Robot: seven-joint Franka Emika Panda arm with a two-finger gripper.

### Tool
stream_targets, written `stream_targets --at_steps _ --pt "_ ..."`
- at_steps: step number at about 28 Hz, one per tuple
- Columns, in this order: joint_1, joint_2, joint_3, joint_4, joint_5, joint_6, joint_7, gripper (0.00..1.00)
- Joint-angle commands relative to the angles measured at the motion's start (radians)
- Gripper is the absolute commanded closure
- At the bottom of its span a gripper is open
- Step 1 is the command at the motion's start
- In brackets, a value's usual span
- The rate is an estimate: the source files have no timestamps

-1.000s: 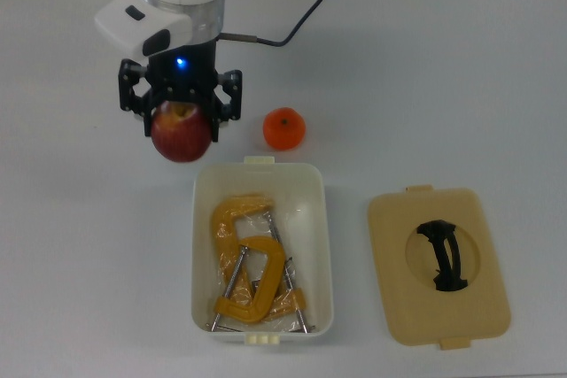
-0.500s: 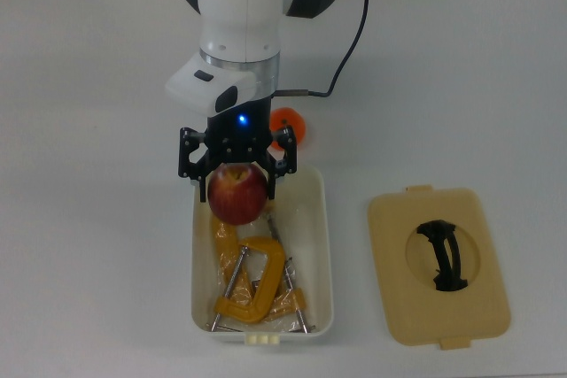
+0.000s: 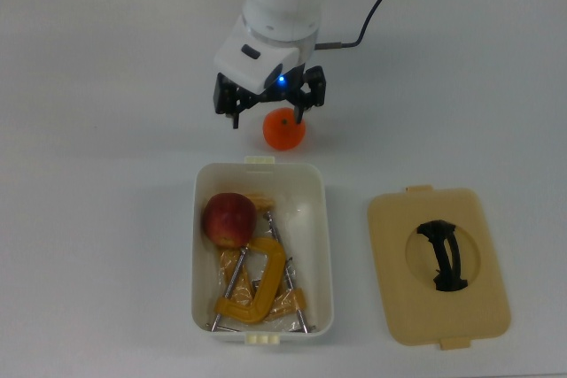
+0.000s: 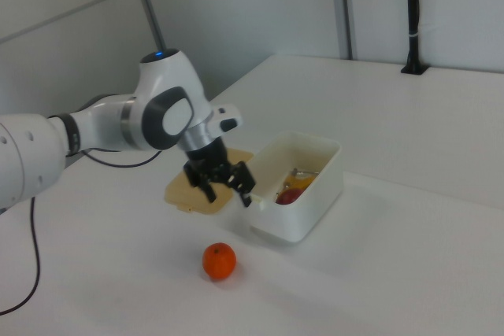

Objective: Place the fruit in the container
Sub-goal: 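Move the gripper to the orange tangerine and grasp it, then carry the tangerine over the container and release it beside the apple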

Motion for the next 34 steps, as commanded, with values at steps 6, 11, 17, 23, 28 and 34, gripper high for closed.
stream_targets --at_steps 6,11,17,23,28,34 --pt "0.003 0.014 0.03 -0.168 0.003 0.053 0.006 0.0" --pt "0.003 0.077 0.03 -0.176 -0.017 0.107 0.006 0.0" --pt "0.003 0.101 0.03 -0.176 -0.018 0.139 0.005 0.13" --pt "-0.002 0.077 0.03 -0.173 -0.014 0.125 -0.003 0.75" --pt "-0.006 0.014 0.024 -0.141 -0.012 0.044 -0.038 0.76" --pt "-0.006 -0.014 0.013 -0.015 -0.021 -0.016 -0.032 0.76"
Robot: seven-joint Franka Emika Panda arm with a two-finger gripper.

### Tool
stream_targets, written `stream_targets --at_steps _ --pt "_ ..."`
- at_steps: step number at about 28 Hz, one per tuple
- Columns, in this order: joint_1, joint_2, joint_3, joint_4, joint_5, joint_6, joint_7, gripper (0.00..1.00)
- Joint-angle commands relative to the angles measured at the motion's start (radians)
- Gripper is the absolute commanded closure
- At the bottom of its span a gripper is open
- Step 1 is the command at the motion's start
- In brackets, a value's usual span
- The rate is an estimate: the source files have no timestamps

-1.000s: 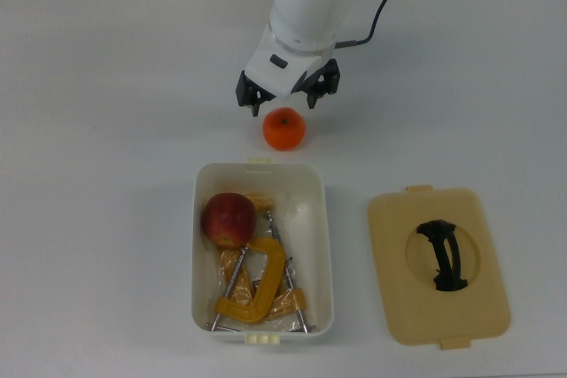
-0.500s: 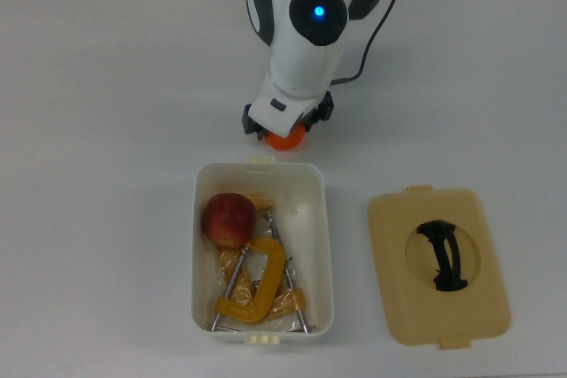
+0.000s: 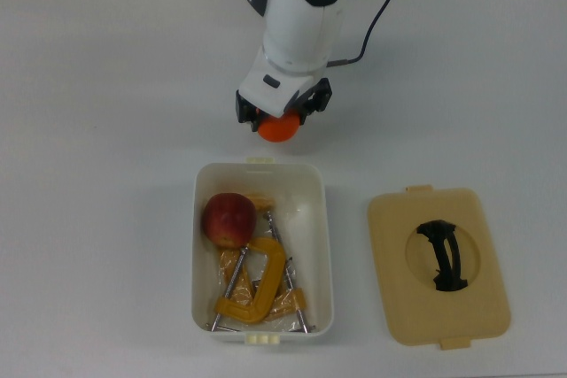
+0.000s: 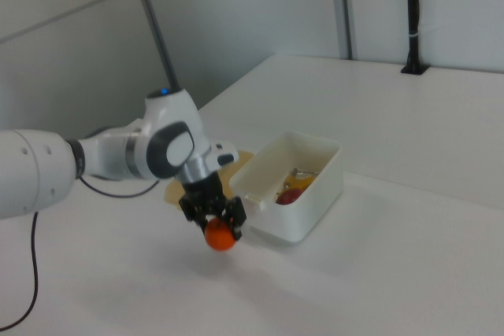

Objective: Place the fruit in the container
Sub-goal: 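Carry the tangerine over the container and release it beside the apple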

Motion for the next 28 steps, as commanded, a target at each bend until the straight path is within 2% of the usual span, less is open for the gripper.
stream_targets --at_steps 1,4,7,12,14,16,19,20,21,22,23,24,28 --pt "-0.001 -0.041 -0.01 0.095 -0.016 -0.055 -0.021 0.76" --pt "-0.009 -0.029 -0.026 0.156 -0.045 -0.037 -0.014 0.76" --pt "-0.015 -0.014 -0.032 0.184 -0.044 0.021 -0.013 0.76" --pt "-0.023 0.018 -0.041 0.182 -0.051 0.256 0.116 0.75" --pt "-0.023 0.046 -0.046 0.181 -0.065 0.346 0.177 0.71" --pt "-0.023 0.06 -0.046 0.178 -0.076 0.386 0.202 0.66" --pt "-0.023 0.078 -0.044 0.178 -0.08 0.425 0.216 0.64" --pt "-0.021 0.081 -0.044 0.178 -0.08 0.433 0.216 0.59" --pt "-0.023 0.083 -0.044 0.176 -0.079 0.433 0.217 0.48" --pt "-0.021 0.081 -0.044 0.176 -0.077 0.431 0.217 0.31" --pt "-0.021 0.081 -0.044 0.176 -0.076 0.43 0.219 0.1" --pt "-0.021 0.08 -0.044 0.176 -0.077 0.428 0.223 0.0" --pt "-0.023 0.061 -0.044 0.17 -0.073 0.394 0.231 0.0"
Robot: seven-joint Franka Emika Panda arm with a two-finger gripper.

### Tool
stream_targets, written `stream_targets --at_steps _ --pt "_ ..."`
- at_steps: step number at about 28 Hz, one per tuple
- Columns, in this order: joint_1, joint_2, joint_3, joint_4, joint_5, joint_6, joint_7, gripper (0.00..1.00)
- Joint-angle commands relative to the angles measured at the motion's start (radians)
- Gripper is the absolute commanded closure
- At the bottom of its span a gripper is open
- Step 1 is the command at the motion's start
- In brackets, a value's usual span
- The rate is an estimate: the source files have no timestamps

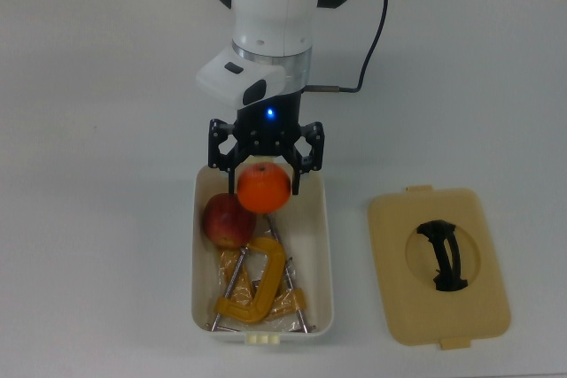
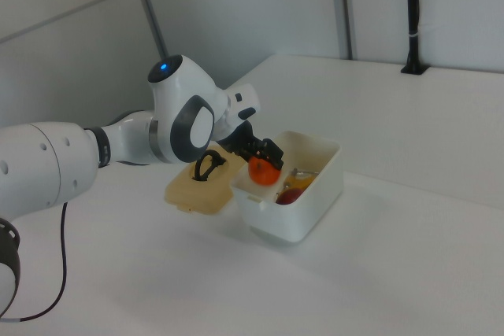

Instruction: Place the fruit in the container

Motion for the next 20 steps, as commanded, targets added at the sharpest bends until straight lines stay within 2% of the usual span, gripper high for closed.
stream_targets --at_steps 1,7,8,9,12,15,20 --pt "0.011 -0.03 -0.008 0.002 -0.011 -0.054 0.043 0.0" --pt "0.017 -0.128 -0.002 -0.015 0.001 -0.355 0.047 0.0" --pt "0.017 -0.144 -0.002 -0.02 0.013 -0.393 0.047 0.0" --pt "0.017 -0.173 -0.002 -0.024 0.056 -0.456 0.044 0.0" --pt "0.014 -0.222 -0.011 -0.035 0.116 -0.545 0.025 0.0" --pt "0.014 -0.288 -0.034 -0.058 0.14 -0.662 -0.045 0.0" --pt "0.02 -0.372 -0.068 -0.118 0.168 -0.765 -0.107 0.0"
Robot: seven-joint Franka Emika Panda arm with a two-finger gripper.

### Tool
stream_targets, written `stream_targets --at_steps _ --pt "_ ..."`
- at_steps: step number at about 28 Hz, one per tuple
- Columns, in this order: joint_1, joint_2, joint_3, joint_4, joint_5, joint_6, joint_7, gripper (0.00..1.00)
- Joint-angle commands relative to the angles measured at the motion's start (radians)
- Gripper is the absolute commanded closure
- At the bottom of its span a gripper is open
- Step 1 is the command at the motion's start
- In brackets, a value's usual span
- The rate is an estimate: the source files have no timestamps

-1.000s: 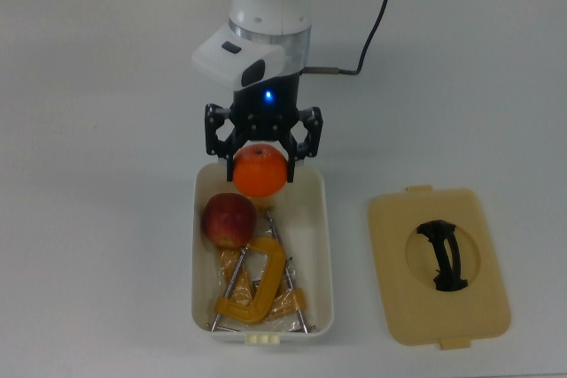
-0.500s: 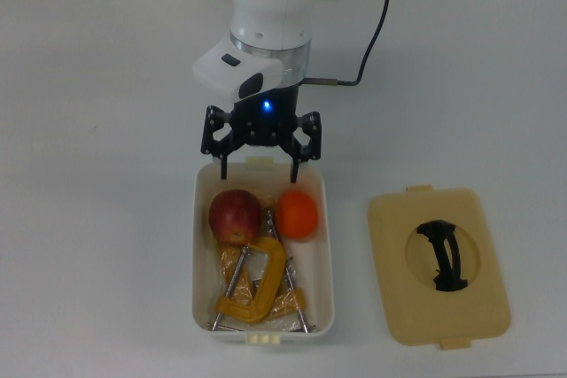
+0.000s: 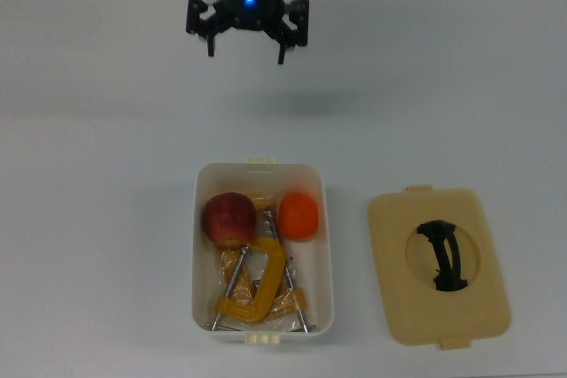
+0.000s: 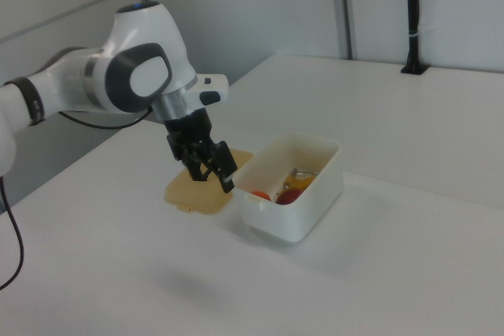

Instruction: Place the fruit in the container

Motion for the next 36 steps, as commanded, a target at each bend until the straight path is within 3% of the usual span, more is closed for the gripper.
stream_targets --at_steps 1,9,36 --pt "0.014 -0.111 -0.048 -0.116 0.035 -0.057 -0.069 0.0" --pt "0.043 -0.156 -0.122 -0.124 0.049 -0.07 -0.097 0.0" --pt "0.016 -0.13 -0.111 -0.061 0.066 -0.088 -0.102 0.0"
